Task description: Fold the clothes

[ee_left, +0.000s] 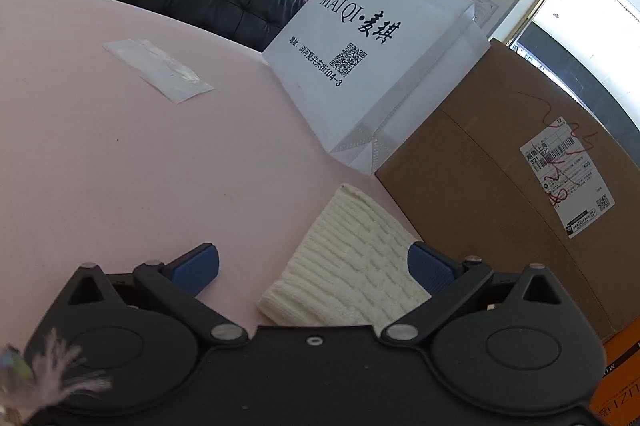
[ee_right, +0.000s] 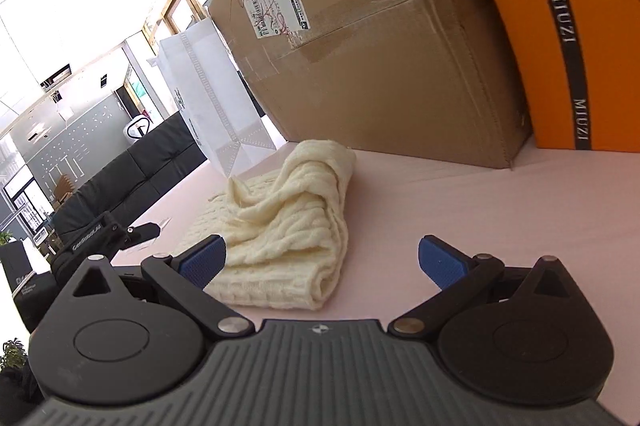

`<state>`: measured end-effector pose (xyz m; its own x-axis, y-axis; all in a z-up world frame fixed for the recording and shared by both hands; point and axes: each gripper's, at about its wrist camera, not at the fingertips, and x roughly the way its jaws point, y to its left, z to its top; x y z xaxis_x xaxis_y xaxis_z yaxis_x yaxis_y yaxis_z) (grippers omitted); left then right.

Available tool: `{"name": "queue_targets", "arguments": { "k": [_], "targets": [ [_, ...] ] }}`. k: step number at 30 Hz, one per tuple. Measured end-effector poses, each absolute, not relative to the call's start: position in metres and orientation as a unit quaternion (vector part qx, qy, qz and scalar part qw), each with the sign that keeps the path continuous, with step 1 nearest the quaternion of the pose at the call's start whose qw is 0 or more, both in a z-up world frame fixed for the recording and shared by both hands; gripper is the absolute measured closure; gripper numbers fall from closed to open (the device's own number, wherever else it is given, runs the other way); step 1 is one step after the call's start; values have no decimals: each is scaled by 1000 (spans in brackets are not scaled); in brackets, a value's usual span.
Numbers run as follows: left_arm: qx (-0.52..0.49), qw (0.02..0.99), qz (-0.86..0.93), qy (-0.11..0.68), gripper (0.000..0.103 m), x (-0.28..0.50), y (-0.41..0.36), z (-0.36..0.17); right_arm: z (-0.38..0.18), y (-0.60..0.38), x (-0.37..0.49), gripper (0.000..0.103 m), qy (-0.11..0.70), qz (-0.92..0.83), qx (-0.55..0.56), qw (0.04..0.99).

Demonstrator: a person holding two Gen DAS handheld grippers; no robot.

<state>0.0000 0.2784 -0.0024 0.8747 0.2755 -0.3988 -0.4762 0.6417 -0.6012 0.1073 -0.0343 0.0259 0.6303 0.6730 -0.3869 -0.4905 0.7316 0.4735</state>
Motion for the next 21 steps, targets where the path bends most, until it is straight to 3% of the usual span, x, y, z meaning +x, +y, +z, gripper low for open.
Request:
{"name": "queue_targets", "arguments": {
  "k": [11,12,13,16,19,21],
  "targets": [
    [-347,915,148,146,5,14,264,-9,10,29,155,1,321,322,158,877],
    [-344,915,153,148,17,15,264,-9,10,33,154,6,317,325,157,877],
    [-346,913,158,149,31,16,266,-10,10,37,153,25,318,328,150,877],
    [-363,906,162,146,57,14,274,-14,16,41,144,63,305,297,133,895],
    [-372,908,141,133,66,12,275,-15,27,29,136,82,295,305,157,892],
    [-358,919,116,117,70,10,268,-11,38,17,124,82,277,315,168,892]
  ]
}}
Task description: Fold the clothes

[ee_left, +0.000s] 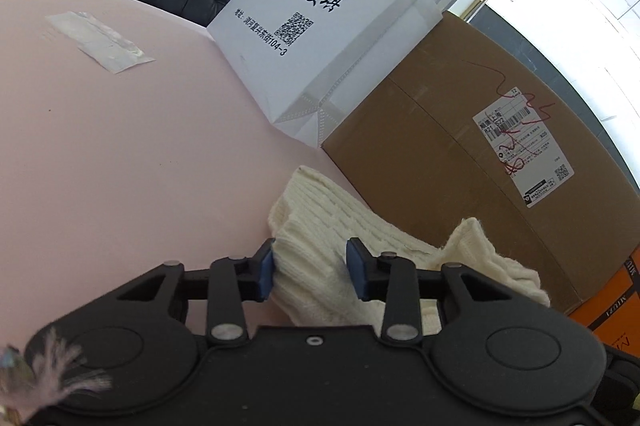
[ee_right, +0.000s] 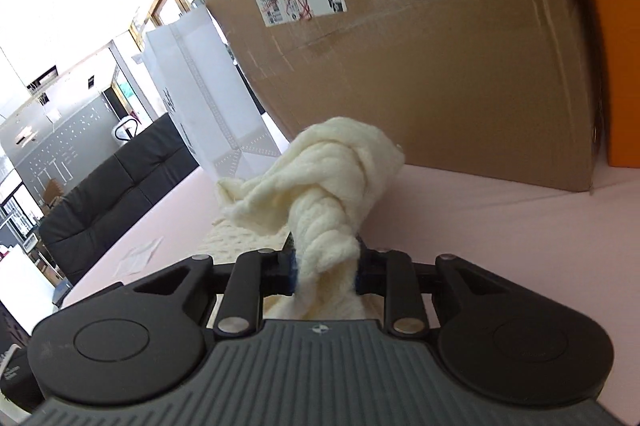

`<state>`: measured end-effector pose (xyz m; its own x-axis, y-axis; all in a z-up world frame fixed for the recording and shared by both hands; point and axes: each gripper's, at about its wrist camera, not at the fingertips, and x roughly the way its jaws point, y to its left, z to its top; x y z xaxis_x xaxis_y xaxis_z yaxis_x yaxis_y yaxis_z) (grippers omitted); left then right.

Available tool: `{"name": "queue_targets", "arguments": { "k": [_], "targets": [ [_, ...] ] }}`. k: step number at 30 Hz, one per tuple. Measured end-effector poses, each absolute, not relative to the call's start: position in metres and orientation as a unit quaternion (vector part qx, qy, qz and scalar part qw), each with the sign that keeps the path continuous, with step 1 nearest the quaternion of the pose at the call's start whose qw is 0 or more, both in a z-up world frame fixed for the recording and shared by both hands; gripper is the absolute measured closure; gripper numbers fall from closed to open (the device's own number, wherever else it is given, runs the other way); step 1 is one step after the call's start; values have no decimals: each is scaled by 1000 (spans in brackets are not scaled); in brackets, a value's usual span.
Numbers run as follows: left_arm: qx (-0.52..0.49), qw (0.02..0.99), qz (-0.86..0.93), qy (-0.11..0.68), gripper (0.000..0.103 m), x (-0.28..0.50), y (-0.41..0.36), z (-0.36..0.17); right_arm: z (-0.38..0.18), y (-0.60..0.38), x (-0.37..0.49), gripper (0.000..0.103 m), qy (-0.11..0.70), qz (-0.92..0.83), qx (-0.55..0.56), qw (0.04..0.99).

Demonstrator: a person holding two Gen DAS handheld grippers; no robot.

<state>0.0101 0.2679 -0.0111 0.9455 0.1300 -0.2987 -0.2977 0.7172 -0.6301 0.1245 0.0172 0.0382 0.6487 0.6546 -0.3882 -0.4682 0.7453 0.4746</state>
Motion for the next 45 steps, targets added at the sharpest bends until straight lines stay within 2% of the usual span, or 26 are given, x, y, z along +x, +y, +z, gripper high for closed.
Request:
{"name": "queue_targets", "arguments": {
  "k": [11,19,20,21,22,23,25,28,32,38,40,43,45],
  "targets": [
    [-290,951,-57,88,72,-27,169,17,69,-102,29,82,208,296,187,913],
    [-195,960,-101,175,71,-18,98,17,41,-202,-1,80,255,207,167,930],
    [-197,960,-93,174,69,-18,99,18,35,-209,-4,75,264,205,170,927],
    [-201,961,-85,172,58,-18,101,18,30,-215,-7,72,270,205,170,925],
    [-204,962,-71,167,41,-18,102,20,27,-219,-9,62,272,207,162,926],
    [-208,963,-56,160,34,-18,104,22,26,-222,-14,41,267,208,145,930],
    [-211,966,-35,143,15,-18,107,25,28,-223,-22,12,246,206,99,942],
    [-212,968,-43,131,8,-11,106,23,34,-217,-30,12,208,214,8,954],
    [-213,960,-67,169,7,0,105,15,40,-200,-29,12,187,279,-74,939],
    [-231,954,-68,178,4,3,110,11,35,-162,-30,12,186,366,-207,888],
    [-232,952,-71,185,2,5,109,10,31,-158,-26,12,190,379,-224,878],
    [-236,947,-71,205,2,10,109,7,29,-156,-13,12,209,385,-192,878],
    [-240,943,-70,219,2,14,109,4,25,-155,-5,24,229,389,-167,876]
  ]
}}
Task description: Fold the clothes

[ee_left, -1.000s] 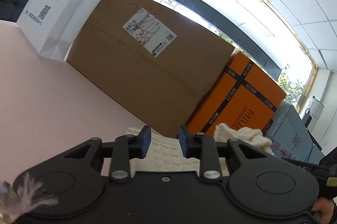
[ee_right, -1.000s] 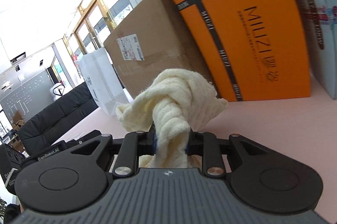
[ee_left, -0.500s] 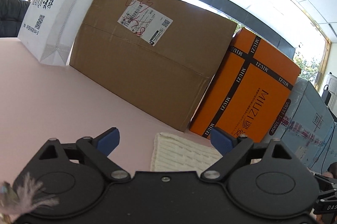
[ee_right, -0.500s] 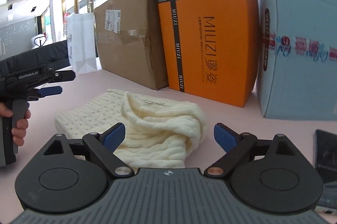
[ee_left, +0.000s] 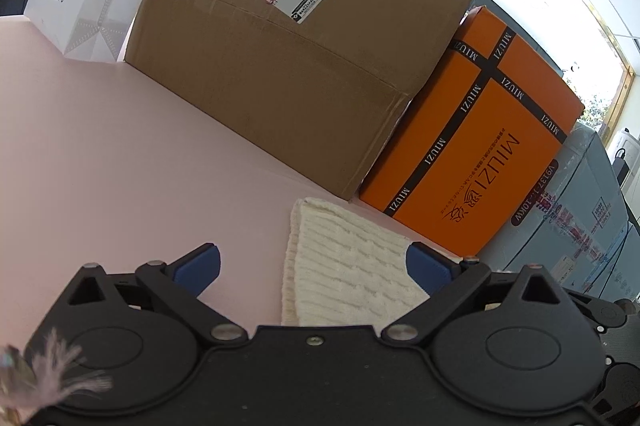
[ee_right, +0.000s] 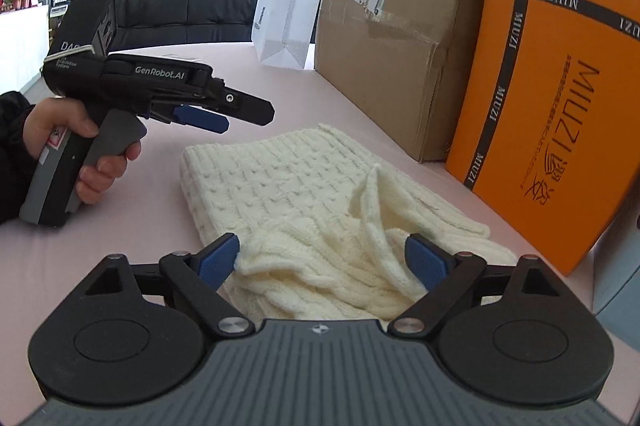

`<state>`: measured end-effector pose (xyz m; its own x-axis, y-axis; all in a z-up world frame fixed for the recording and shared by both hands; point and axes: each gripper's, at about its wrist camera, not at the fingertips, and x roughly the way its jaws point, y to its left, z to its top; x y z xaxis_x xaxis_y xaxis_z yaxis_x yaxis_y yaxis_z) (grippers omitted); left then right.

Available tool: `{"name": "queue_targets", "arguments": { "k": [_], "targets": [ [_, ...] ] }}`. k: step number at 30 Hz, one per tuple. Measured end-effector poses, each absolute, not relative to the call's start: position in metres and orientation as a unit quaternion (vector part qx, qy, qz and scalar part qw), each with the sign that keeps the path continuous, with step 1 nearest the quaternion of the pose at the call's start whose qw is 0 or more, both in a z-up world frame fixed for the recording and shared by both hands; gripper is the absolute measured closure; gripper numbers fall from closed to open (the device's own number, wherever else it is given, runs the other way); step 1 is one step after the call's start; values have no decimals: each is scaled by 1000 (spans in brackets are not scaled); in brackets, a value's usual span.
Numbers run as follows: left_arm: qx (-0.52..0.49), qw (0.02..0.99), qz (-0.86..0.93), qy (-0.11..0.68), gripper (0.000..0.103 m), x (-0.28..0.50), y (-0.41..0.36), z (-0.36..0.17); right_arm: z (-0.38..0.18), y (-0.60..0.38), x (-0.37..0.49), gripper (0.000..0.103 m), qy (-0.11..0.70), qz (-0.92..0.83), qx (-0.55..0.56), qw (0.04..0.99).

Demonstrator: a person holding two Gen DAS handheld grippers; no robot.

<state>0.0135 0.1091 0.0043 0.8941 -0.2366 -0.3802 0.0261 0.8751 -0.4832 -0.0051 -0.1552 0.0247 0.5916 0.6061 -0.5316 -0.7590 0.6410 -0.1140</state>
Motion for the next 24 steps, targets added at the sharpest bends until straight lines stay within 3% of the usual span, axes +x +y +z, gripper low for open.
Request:
{"name": "queue_targets", "arguments": {
  "k": [3,4,10,13,17,19,21,23,24],
  "targets": [
    [-238,940,-72,235,2,16,107,2,21,-162,-2,53,225,376,-126,890],
    [-237,938,-74,240,2,17,106,1,21,-164,-2,71,219,367,-113,897],
    [-230,937,-80,252,2,17,103,0,37,-194,-26,74,109,217,-67,968],
    [-230,937,-80,252,2,16,104,0,43,-216,-27,74,90,132,-44,986],
    [-228,937,-80,253,1,16,105,1,36,-259,-17,74,122,41,3,992],
    [-227,937,-80,254,1,17,105,1,29,-281,-13,65,166,32,47,985],
    [-225,937,-80,255,0,17,104,2,23,-302,-15,47,197,24,99,975],
    [-224,937,-80,256,0,18,104,2,21,-312,-30,13,191,-8,125,974],
    [-223,937,-80,256,0,18,104,2,21,-316,-38,12,183,-30,132,974]
  ]
}}
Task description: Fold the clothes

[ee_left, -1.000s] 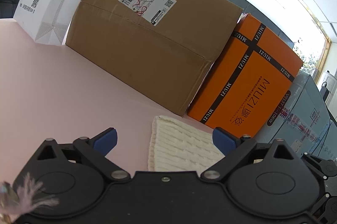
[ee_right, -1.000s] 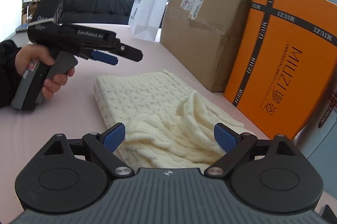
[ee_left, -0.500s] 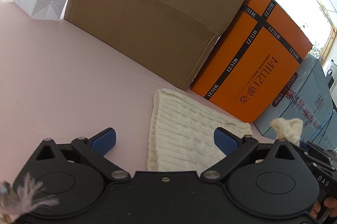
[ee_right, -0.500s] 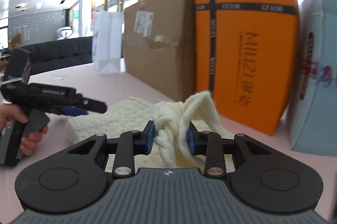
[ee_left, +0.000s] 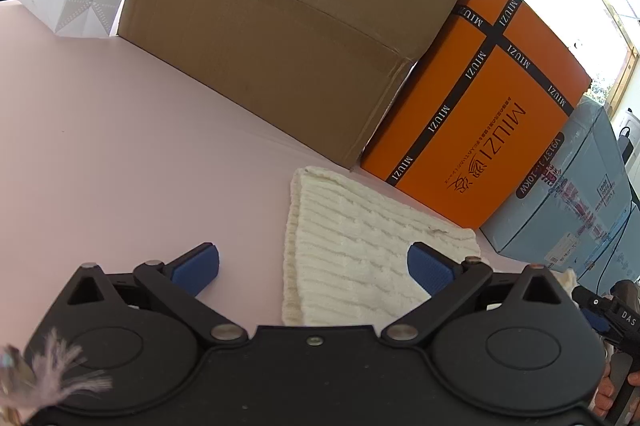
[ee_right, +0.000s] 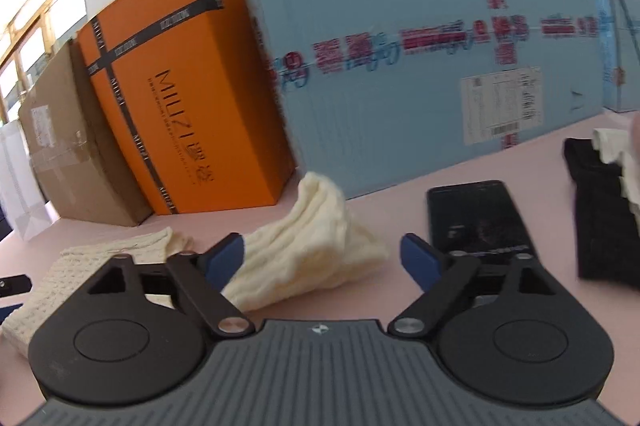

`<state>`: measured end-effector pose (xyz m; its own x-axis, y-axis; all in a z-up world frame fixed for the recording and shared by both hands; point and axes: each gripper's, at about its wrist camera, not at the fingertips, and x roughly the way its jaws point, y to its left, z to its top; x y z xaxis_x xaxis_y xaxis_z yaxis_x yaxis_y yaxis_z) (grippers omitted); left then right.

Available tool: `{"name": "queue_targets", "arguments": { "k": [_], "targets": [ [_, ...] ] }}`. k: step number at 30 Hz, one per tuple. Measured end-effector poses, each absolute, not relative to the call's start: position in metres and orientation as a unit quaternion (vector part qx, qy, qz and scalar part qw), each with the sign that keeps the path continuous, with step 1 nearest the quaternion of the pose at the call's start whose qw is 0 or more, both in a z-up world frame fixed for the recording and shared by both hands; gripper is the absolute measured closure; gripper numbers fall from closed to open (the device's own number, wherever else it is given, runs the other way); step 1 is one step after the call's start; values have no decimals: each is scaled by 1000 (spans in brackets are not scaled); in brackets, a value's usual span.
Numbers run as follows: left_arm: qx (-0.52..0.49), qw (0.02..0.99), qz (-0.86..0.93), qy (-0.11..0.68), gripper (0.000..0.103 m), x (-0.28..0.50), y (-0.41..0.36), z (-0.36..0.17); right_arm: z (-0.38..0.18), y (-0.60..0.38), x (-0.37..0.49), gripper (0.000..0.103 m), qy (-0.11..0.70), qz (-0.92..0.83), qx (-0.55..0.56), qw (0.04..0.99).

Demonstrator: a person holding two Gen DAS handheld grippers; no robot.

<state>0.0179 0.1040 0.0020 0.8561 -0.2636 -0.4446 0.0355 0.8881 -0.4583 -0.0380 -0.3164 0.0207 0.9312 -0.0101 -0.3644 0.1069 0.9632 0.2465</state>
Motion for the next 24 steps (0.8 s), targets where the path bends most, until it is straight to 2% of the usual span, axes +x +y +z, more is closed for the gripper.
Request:
{"name": "queue_targets", "arguments": {
  "k": [3,7,14,16,22,24],
  "targets": [
    [-220,938,-79,258,0,19,103,2,25,-326,-59,12,156,-46,162,973],
    [-184,943,-81,264,0,21,95,10,30,-317,-77,12,129,55,197,970],
    [-117,961,-116,221,0,53,91,43,34,-274,-56,12,172,211,209,939],
    [-98,958,-139,231,0,71,88,46,34,-267,-50,12,174,217,198,940],
    [46,940,-198,275,0,105,48,38,24,-266,-33,12,184,186,170,950],
    [46,932,-199,300,3,117,43,32,20,-268,-28,12,199,178,172,948]
  ]
}}
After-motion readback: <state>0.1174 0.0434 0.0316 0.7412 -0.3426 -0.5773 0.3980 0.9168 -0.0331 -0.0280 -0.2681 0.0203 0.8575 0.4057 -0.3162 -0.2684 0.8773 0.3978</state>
